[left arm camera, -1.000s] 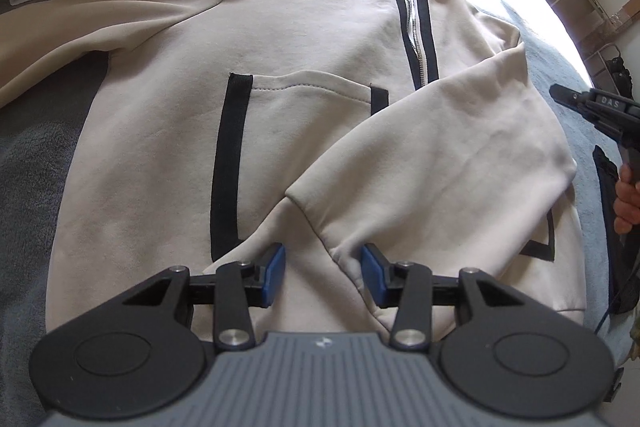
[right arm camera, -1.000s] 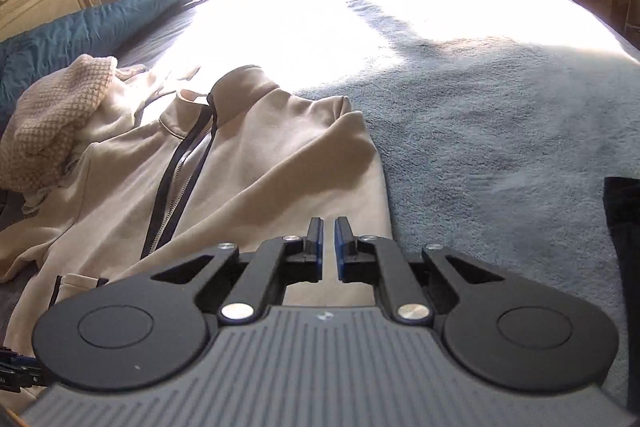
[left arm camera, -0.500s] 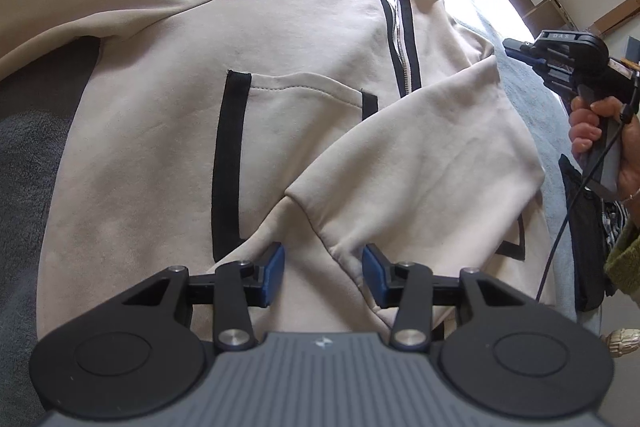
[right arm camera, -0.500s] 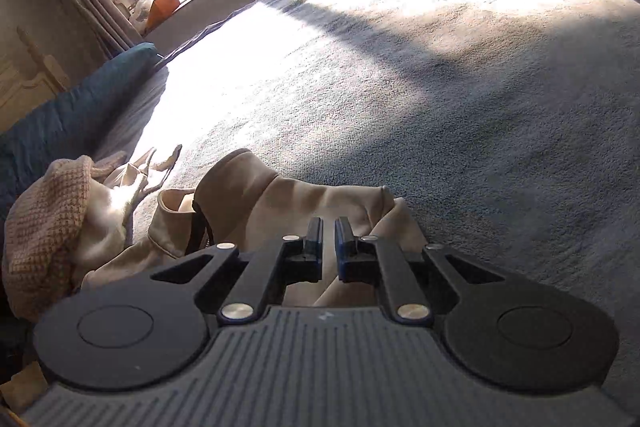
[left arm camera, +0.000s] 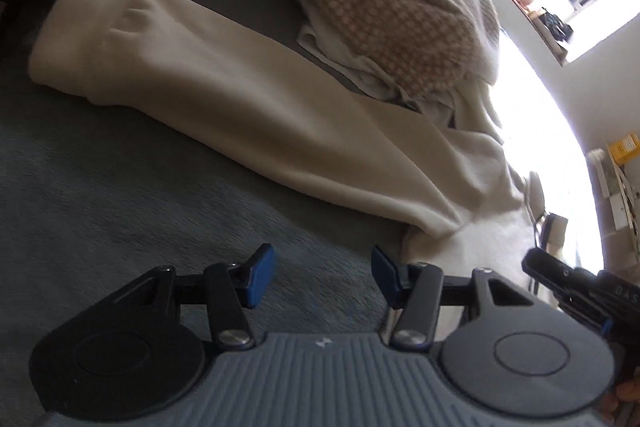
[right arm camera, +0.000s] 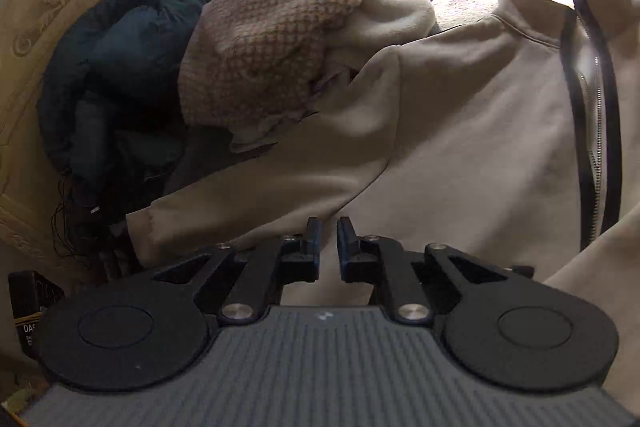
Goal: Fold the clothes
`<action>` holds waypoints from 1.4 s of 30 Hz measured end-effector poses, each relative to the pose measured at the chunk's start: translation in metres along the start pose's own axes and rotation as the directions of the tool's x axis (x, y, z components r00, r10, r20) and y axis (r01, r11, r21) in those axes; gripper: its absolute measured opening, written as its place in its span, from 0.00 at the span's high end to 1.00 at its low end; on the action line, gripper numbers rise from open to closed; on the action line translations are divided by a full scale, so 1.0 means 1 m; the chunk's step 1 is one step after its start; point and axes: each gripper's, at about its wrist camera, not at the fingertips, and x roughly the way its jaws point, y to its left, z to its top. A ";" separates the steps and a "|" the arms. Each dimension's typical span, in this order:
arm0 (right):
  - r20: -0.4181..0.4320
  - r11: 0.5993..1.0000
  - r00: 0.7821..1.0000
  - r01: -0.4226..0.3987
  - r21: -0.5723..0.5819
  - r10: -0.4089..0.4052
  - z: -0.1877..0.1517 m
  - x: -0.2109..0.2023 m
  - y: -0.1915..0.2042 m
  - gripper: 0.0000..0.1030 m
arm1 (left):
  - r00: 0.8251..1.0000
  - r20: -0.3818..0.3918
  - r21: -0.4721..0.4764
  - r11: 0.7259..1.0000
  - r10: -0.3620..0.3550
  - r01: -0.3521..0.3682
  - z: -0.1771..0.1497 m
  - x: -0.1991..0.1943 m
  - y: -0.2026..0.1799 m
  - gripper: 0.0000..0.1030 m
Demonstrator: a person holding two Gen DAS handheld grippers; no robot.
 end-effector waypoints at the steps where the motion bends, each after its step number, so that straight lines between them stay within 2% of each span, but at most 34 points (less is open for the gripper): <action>1: -0.011 1.000 1.000 -0.019 -0.019 0.019 0.002 0.014 0.016 0.90 | 0.998 0.041 -0.059 0.998 0.039 -0.037 0.014 -0.001 0.018 0.44; 4: -0.040 0.995 0.995 -0.088 -0.042 0.086 0.006 0.053 0.055 0.89 | 0.980 0.136 -0.181 0.976 0.144 -0.118 0.046 -0.006 0.058 0.39; 7: -0.063 0.991 0.990 -0.127 -0.046 0.124 0.006 0.080 0.083 0.89 | 0.955 0.183 -0.228 0.955 0.234 -0.190 0.064 -0.007 0.081 0.32; 12: -0.096 0.990 0.986 -0.137 -0.033 0.134 0.001 0.100 0.100 0.85 | 0.947 0.205 -0.394 0.907 0.246 -0.150 0.073 -0.005 0.119 0.29; 17: -0.135 0.994 0.985 -0.112 -0.015 0.109 -0.007 0.114 0.099 0.84 | 0.935 0.232 -0.491 0.862 0.269 -0.126 0.081 0.007 0.138 0.27; 21: -0.148 0.995 0.984 -0.103 -0.007 0.101 -0.011 0.122 0.100 0.84 | 0.917 0.271 -0.462 0.875 0.293 -0.143 0.087 0.015 0.132 0.28; 23: -0.145 0.995 0.985 -0.097 -0.003 0.096 -0.013 0.125 0.101 0.83 | 0.913 0.298 -0.435 0.891 0.278 -0.130 0.086 0.016 0.127 0.40; 24: -0.143 0.995 0.985 -0.097 0.002 0.096 -0.014 0.125 0.100 0.83 | 0.915 0.306 -0.422 0.899 0.264 -0.118 0.085 0.017 0.125 0.54; 26: -0.134 0.996 0.987 -0.092 0.012 0.093 -0.013 0.123 0.097 0.83 | 0.907 0.309 -0.411 0.900 0.287 -0.145 0.086 0.017 0.119 0.64; 28: -0.125 0.996 0.988 -0.087 0.022 0.090 -0.013 0.121 0.095 0.82 | 0.899 0.310 -0.416 0.894 0.309 -0.164 0.086 0.016 0.115 0.78; 30: -0.116 0.996 0.989 -0.083 0.032 0.086 -0.013 0.119 0.092 0.82 | 0.893 0.314 -0.417 0.892 0.321 -0.174 0.086 0.013 0.110 0.84; 33: -0.101 0.996 0.991 -0.078 0.047 0.083 -0.013 0.113 0.087 0.82 | 0.878 0.345 -0.384 0.903 0.332 -0.191 0.084 0.001 0.091 0.86; 36: -0.080 0.995 0.993 -0.076 0.058 0.081 -0.010 0.100 0.078 0.81 | 0.863 0.406 -0.307 0.934 0.302 -0.182 0.075 -0.023 0.060 0.87; 39: -0.055 0.995 0.995 -0.074 0.066 0.078 -0.007 0.082 0.066 0.81 | 0.854 0.465 -0.200 0.968 0.232 -0.154 0.055 -0.057 0.024 0.88; 42: -0.022 0.995 0.997 -0.067 0.078 0.069 -0.004 0.057 0.050 0.81 | 0.845 0.520 -0.049 0.993 0.120 -0.111 0.038 -0.080 -0.032 0.88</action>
